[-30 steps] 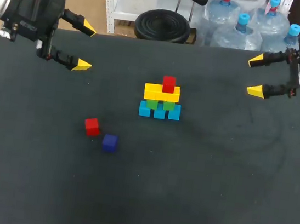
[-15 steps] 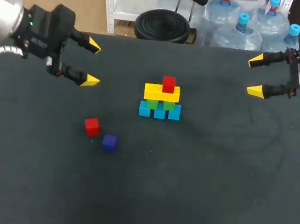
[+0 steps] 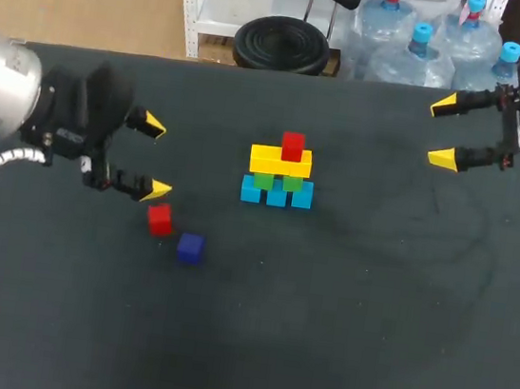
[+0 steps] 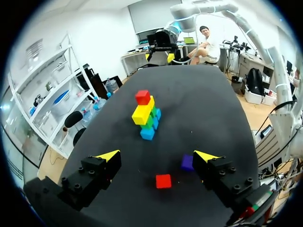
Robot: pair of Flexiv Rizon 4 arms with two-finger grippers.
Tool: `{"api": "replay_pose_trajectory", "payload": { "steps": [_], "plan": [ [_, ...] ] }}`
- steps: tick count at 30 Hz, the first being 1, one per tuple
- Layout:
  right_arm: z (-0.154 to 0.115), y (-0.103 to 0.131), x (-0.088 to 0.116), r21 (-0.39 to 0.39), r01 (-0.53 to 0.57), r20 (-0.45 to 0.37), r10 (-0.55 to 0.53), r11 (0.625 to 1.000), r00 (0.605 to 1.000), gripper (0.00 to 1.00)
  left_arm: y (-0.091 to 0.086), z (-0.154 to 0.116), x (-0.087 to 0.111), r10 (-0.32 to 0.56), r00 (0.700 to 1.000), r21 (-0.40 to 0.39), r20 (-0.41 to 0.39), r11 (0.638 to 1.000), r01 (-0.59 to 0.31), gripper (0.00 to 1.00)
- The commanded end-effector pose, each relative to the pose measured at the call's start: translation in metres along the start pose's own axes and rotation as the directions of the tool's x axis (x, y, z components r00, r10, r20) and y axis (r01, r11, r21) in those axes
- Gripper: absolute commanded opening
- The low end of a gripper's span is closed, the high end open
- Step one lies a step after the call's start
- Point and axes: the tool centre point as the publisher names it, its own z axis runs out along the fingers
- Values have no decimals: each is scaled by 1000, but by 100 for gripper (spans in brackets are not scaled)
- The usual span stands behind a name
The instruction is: Place the blue cubes, place green cubes on the blue cubes, place the yellow cubes on the green cubes, then place the red cubes on the yellow cubes, and place purple cube on the red cubes.
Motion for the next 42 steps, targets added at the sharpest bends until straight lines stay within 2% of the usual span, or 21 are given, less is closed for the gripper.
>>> {"api": "replay_pose_trajectory", "payload": {
  "steps": [1, 9, 17, 25, 42],
  "plan": [
    [1, -1, 0, -1, 1, 1, -1, 1000, 1000, 100, -8, -4, 12, 3, 1000, -14, -3, 1000, -3, 100],
    [1, -1, 0, -1, 1, 1, -1, 1000, 1000, 100, -14, -2, 25, 18, 1000, 39, 8, 999, -18, 100],
    [1, -1, 0, -1, 1, 1, -1, 1000, 1000, 100, -24, 13, 44, 4, 1000, 78, 6, 997, -5, 100],
    [1, -1, 0, -1, 1, 1, -1, 1000, 1000, 100, -16, 32, 64, -3, 1000, 65, 5, 998, 3, 100],
    [1, -1, 0, -1, 1, 1, -1, 1000, 1000, 100, -21, 62, 79, -53, 999, 54, -11, 997, 54, 100]
  ]
}}
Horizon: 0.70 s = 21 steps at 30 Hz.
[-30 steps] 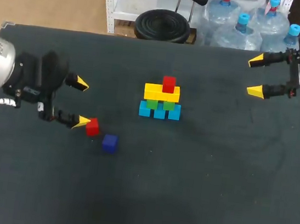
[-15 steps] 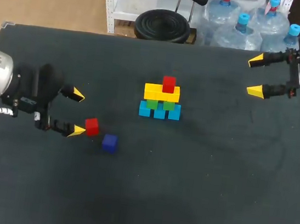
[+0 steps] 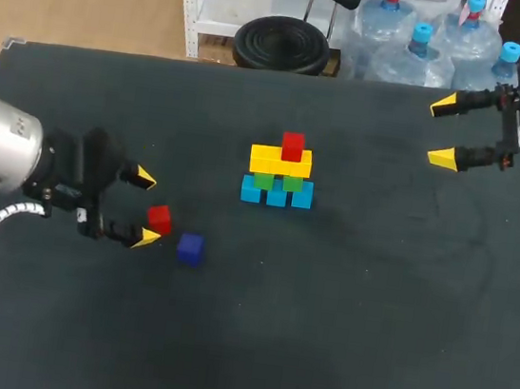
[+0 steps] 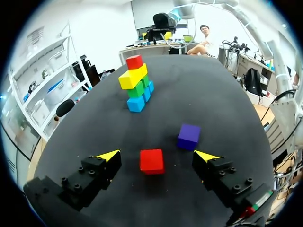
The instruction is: Place the blue cubes, place green cubes on the blue cubes, place the yellow cubes on the green cubes, then place the red cubes on the yellow cubes, and place purple cube on the red cubes.
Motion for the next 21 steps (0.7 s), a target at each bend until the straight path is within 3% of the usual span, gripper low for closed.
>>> {"api": "replay_pose_trajectory", "payload": {
  "steps": [1, 6, 9, 13, 15, 21],
  "plan": [
    [1, -1, 0, 0, 1, 2, -1, 1000, 1000, 100, 0, 9, 3, -7, 1000, -5, -2, 1000, 7, 100],
    [1, -1, 0, 0, 1, 2, -1, 1000, 1000, 100, 1, 13, 4, -19, 1000, -9, -10, 1000, 18, 96],
    [1, -1, 0, 0, 1, 2, -1, 1000, 1000, 100, 2, 15, 5, -29, 999, -16, -14, 999, 29, 75],
    [1, -1, 0, 0, 1, 2, -1, 1000, 1000, 100, 2, 16, 6, -36, 999, -18, -18, 999, 36, 84],
    [1, -1, 0, 0, 1, 2, -1, 1000, 1000, 100, 1, 17, 6, -41, 999, -20, -21, 999, 40, 82],
    [1, -1, 0, 0, 1, 2, -1, 1000, 1000, 100, -2, 20, 7, -48, 999, -19, -21, 999, 48, 59]
  ]
}}
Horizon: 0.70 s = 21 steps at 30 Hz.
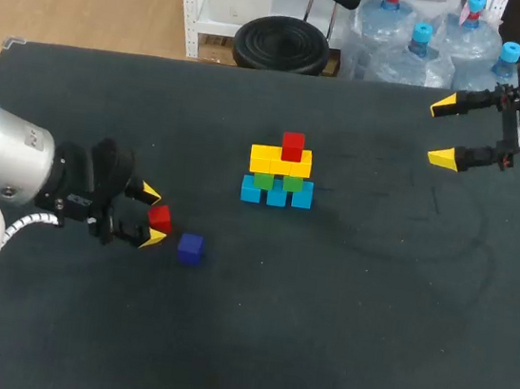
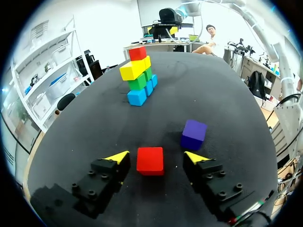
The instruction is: Place the blue cubes, place green cubes on the blue cubes, place the yellow cubes on the green cubes, then place the red cubes on the yellow cubes, and place purple cube on the red cubes.
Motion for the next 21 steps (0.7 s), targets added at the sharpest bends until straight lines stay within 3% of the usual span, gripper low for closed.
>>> {"api": "replay_pose_trajectory", "payload": {
  "steps": [1, 4, 8, 10, 21],
  "plan": [
    [1, -1, 0, 0, 1, 2, -1, 1000, 1000, 100, 0, 4, -1, -1, 1000, -2, -6, 1000, 1, 47],
    [1, -1, 0, 0, 1, 2, -1, 1000, 1000, 100, -1, 5, -1, 0, 1000, -3, -3, 1000, 0, 38],
    [1, -1, 0, 0, 1, 2, -1, 1000, 1000, 100, -1, 6, -3, 0, 1000, -3, -3, 1000, 0, 18],
    [1, -1, 0, 0, 1, 2, -1, 1000, 1000, 100, -2, 6, -4, -1, 1000, -4, -3, 1000, 1, 0],
    [1, -1, 0, 0, 1, 2, -1, 1000, 1000, 100, 1, -11, -27, 21, 1000, 9, -2, 1000, -21, 0]
  ]
}}
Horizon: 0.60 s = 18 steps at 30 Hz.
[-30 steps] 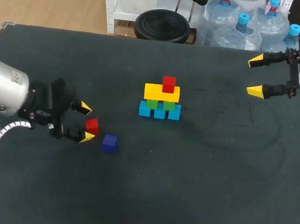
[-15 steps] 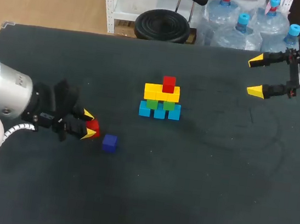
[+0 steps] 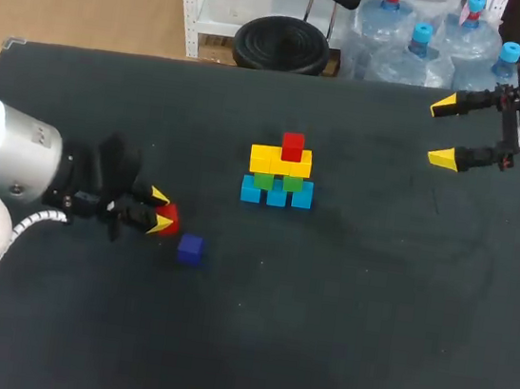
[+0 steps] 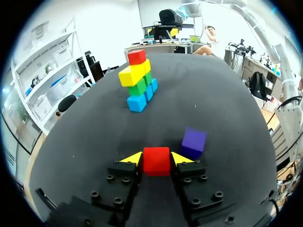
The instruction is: Place the blue cubes, place green cubes on the blue cubes, place the yellow cubes on the green cubes, then place the red cubes on the yellow cubes, and place purple cube on the red cubes.
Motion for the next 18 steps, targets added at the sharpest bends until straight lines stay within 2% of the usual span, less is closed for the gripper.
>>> {"api": "replay_pose_trajectory", "payload": {
  "steps": [1, 10, 18],
  "plan": [
    [1, -1, 0, 0, 1, 2, -1, 1000, 1000, 100, 2, -14, -13, 18, 1000, 37, -16, 999, -17, 0],
    [1, -1, 0, 0, 1, 2, -1, 1000, 1000, 100, 16, -45, -54, 98, 995, 114, -23, 989, -95, 0],
    [1, -1, 0, 0, 1, 2, -1, 1000, 1000, 100, 46, -67, -79, 163, 986, 131, -20, 978, -159, 0]
  ]
}}
